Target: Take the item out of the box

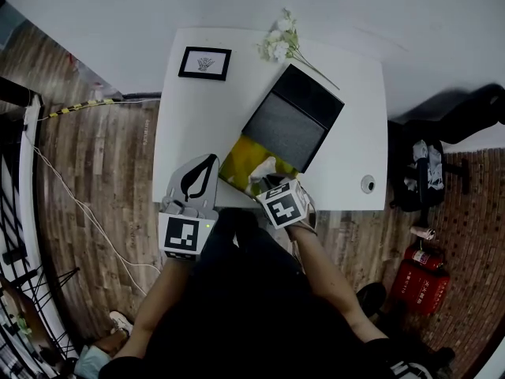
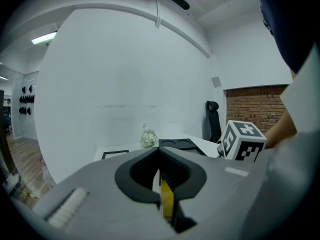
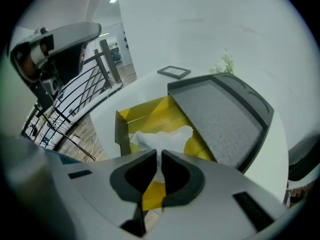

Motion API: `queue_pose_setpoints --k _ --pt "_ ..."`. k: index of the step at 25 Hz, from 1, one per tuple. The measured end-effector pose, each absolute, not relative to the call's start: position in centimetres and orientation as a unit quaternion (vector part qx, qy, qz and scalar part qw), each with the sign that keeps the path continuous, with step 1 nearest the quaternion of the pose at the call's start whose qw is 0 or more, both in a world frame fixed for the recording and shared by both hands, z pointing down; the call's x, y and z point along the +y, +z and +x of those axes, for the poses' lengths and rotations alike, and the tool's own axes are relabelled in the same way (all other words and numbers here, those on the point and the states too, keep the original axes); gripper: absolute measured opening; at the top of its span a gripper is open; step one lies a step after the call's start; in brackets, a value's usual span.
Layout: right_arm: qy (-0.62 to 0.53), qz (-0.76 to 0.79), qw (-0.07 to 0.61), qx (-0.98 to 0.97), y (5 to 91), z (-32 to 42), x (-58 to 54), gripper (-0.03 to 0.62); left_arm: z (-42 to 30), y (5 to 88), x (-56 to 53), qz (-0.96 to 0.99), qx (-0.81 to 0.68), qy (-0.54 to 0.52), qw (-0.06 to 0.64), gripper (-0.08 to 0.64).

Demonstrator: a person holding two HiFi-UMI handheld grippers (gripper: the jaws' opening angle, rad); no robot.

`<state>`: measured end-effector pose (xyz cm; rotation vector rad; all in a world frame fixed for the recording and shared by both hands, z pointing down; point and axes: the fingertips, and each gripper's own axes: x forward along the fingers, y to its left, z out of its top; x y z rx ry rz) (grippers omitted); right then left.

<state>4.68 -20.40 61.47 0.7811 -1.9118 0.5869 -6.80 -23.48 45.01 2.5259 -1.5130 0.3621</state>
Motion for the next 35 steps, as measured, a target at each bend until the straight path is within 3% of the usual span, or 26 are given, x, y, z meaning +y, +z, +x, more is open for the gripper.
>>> queue_pose_setpoints --k 10,15,19,23,26,35 --pt "0.194 0.372 0.396 -0.817 53.7 4.3 -21.6 0.031 -5.5 43.1 -23.0 0.858 -0.498 0.104 0.067 0.011" --pt "0.148 0.416 0.345 -0.828 48.5 4.8 -22.9 0.026 -5.1 40.7 -23.5 0.866 -0.491 0.097 0.017 0.011" --pt "0.106 0.453 0.293 -0.835 43.8 5.2 -23.6 0.025 -4.8 38.6 -23.3 0.865 -0.497 0.069 0.028 0.011" --pt "0.055 0.492 0.233 -0.837 38.8 5.7 -24.1 0.025 -4.7 35.8 -23.5 0.867 -0.492 0.069 -0.032 0.011" --pt "0.016 0.520 0.191 -0.832 35.5 6.4 -24.0 0.025 -4.5 34.3 -23.1 0.864 -0.501 0.041 -0.002 0.011" --pt "-0.070 0.582 0.078 -0.806 28.2 9.0 -22.9 0.025 -4.8 29.7 -22.9 0.859 -0.511 0.011 -0.032 0.011"
